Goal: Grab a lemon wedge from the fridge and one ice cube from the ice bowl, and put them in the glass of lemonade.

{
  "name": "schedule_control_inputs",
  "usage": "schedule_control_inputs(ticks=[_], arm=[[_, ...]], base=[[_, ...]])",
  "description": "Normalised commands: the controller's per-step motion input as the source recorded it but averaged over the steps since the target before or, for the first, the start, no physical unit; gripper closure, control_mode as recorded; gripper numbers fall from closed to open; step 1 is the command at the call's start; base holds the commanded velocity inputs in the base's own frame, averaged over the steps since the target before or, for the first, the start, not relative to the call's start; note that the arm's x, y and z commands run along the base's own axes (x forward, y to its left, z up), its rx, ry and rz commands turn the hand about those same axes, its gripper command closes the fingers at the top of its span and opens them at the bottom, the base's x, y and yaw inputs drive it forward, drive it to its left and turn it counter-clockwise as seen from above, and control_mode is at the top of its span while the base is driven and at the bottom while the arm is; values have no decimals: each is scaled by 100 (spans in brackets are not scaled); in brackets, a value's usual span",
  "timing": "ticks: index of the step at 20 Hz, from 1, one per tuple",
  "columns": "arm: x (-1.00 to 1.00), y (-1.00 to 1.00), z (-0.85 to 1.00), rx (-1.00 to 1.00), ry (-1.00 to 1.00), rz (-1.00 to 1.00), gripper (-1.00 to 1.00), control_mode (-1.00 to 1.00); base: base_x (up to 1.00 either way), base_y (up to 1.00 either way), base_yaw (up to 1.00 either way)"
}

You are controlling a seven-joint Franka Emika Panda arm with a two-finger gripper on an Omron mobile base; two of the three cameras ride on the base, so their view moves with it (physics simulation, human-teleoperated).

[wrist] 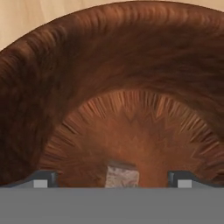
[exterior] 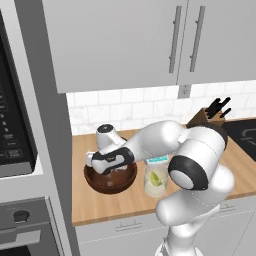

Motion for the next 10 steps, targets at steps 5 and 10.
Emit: schedule_control_inputs(ticks=[5,10], arm=[[15,0,-10,0,4,0,-100,-100],[2,0,0,0,2,0,-100,-100]], base=[[0,0,0],[0,0,0]])
